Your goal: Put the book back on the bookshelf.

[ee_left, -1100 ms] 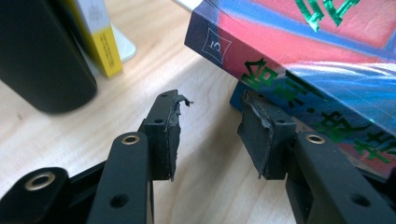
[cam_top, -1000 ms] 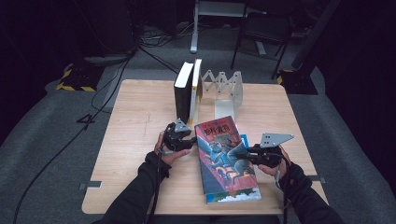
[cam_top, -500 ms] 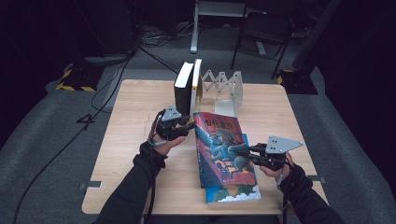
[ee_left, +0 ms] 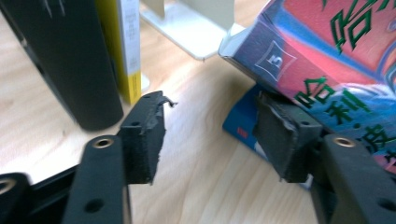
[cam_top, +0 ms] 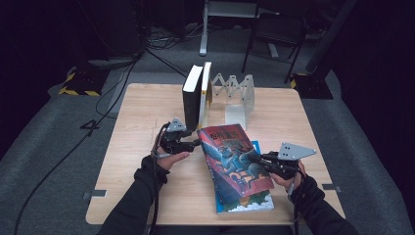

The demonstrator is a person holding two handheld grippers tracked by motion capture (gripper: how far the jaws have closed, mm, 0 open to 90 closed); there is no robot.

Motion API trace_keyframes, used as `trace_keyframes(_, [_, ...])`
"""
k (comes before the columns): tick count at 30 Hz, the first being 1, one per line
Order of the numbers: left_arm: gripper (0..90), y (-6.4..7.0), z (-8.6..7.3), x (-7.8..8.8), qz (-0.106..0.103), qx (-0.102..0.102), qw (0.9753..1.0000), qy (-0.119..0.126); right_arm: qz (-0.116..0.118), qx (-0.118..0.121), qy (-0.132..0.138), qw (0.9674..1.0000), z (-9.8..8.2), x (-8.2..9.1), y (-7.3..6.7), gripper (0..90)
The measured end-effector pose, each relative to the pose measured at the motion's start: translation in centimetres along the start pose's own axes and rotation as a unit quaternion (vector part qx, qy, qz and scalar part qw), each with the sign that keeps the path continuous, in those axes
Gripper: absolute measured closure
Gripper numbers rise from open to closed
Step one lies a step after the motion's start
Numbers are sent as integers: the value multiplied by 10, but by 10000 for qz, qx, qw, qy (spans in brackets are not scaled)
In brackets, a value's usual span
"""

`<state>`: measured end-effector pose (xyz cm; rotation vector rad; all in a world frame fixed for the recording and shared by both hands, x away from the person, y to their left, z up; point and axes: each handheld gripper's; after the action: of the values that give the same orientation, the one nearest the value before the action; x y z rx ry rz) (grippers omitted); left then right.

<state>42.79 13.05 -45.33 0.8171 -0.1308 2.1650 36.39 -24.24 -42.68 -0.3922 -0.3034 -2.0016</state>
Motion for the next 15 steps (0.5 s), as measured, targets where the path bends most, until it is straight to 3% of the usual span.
trace_keyframes(5, [335,6,-8,7,-147,-114,9995,-242,-64,-57,-51,10000,-1,-2,0,884])
trace_keyframes(9, [302,17,-16,16,-484,-5,9982,-365,-63,-71,-66,9999,-1,-3,0,884])
trace_keyframes(10, [286,26,-17,15,-666,23,9971,-372,-62,-73,-51,9999,-1,-3,1,885])
trace_keyframes(15, [225,41,-14,7,-871,-26,9953,-428,-83,-24,-71,9999,0,-4,-1,884])
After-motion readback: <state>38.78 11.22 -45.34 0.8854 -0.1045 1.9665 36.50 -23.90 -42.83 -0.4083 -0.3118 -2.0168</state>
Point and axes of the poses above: each handheld gripper's, and its own axes: x roughly backward along the jaws, z roughly out of its top, y roughly to its right, and after that the axes turned 3 degrees about -y, right-handed
